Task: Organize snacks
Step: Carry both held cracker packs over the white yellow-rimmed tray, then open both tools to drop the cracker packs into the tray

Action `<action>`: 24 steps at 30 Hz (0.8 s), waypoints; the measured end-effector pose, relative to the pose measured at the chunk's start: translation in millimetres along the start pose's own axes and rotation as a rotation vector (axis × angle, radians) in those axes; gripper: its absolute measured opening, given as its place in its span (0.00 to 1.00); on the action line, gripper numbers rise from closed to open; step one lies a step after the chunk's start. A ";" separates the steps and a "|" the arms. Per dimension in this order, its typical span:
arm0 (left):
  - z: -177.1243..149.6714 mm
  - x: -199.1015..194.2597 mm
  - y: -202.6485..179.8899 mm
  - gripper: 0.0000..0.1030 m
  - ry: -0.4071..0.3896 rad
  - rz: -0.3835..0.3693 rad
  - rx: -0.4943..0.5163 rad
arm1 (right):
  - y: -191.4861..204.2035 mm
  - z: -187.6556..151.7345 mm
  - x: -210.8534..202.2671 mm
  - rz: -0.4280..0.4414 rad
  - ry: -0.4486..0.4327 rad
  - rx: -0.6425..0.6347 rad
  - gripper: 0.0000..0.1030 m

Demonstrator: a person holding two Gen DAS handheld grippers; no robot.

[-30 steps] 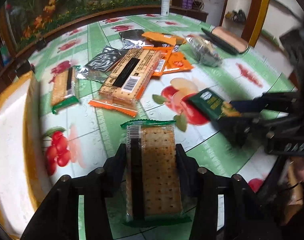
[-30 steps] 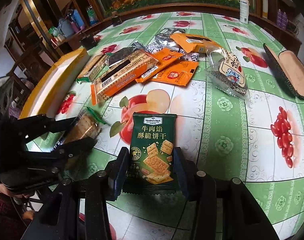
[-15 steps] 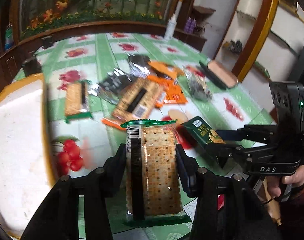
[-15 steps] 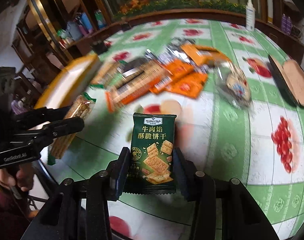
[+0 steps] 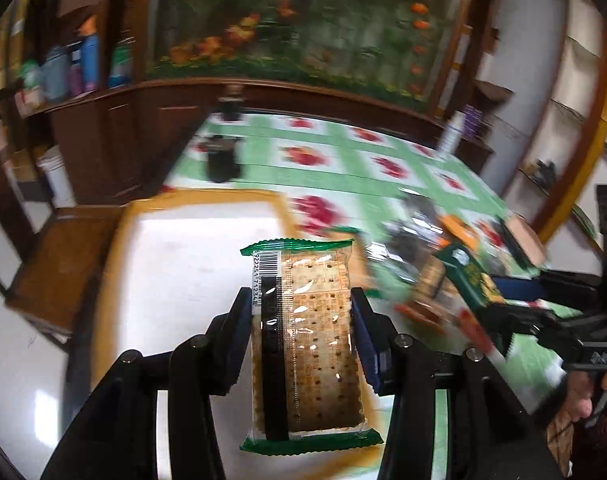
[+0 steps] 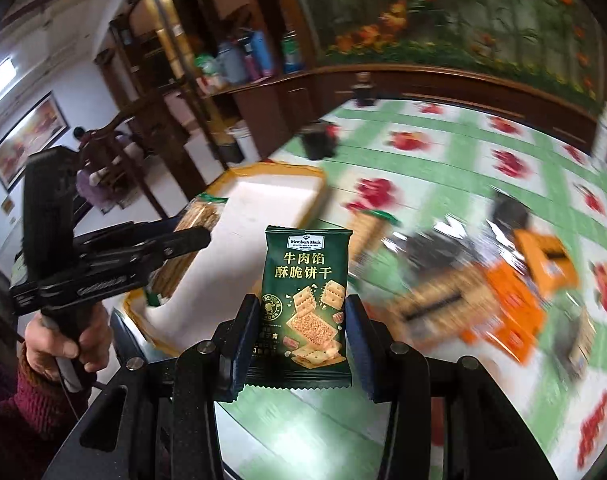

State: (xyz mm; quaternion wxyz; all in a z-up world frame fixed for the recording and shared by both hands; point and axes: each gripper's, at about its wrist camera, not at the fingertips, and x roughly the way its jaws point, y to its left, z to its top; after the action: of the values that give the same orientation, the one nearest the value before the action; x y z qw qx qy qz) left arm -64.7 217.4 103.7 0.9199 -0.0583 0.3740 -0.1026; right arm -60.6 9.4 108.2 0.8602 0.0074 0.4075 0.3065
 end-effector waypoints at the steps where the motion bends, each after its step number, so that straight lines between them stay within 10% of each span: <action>1: 3.5 2.0 10.4 0.45 0.005 0.010 -0.010 | 3.4 6.2 7.0 0.011 0.007 -0.002 0.46; 24: 33.8 85.0 114.1 0.45 0.179 0.096 -0.145 | 27.1 101.1 201.2 0.005 0.188 0.076 0.48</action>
State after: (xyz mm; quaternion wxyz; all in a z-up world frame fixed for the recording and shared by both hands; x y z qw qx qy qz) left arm 34.9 309.6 49.3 0.8799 -0.0973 0.4637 -0.0359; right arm 93.2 162.7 42.7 0.8165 0.0124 0.4978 0.2922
